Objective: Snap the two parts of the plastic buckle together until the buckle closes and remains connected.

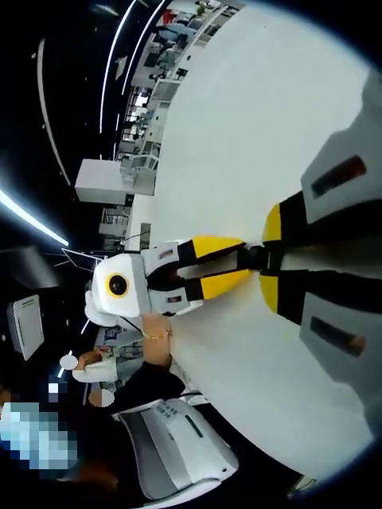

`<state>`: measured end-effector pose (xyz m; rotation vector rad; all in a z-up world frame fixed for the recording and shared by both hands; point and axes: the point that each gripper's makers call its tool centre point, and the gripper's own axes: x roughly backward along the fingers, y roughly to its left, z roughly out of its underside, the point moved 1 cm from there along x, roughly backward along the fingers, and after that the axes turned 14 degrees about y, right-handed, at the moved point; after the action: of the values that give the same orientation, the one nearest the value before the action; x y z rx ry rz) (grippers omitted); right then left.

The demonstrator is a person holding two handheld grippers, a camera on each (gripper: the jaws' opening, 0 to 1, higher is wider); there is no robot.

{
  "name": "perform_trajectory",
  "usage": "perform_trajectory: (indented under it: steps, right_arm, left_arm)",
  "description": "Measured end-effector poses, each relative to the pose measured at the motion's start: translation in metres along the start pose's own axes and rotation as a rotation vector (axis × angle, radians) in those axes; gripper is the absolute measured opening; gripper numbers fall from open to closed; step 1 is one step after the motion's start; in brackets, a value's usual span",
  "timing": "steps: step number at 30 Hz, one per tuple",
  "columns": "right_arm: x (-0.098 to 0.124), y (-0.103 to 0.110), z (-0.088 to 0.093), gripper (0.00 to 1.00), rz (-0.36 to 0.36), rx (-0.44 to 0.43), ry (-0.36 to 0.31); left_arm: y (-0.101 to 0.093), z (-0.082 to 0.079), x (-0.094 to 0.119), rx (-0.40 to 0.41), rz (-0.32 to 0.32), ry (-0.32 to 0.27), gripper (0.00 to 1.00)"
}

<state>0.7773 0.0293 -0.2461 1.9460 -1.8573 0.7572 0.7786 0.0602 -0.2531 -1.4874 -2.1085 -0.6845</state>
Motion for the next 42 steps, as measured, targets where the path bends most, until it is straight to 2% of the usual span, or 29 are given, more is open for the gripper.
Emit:
perform_trajectory:
  steps: [4,7,25,42]
  right_arm:
    - [-0.005,0.0025,-0.0054,0.09,-0.012,0.027,-0.013]
    - [0.0007,0.0054,-0.0055,0.1,-0.009,0.025,0.0]
    - [0.003,0.0066,-0.002,0.1,-0.024,-0.017,-0.024]
    - [-0.0014,0.004,-0.0027,0.11,-0.023,-0.013,-0.029]
  left_arm:
    - [-0.0009,-0.0014,-0.0006,-0.003,0.008,-0.009,0.1]
    - [-0.0026,-0.0035,-0.0016,-0.036,-0.017,0.008,0.1]
    - [-0.0031,-0.0021,0.001,-0.017,-0.018,0.006,0.11]
    - [-0.0028,-0.0009,0.0029,0.018,-0.004,0.0,0.12]
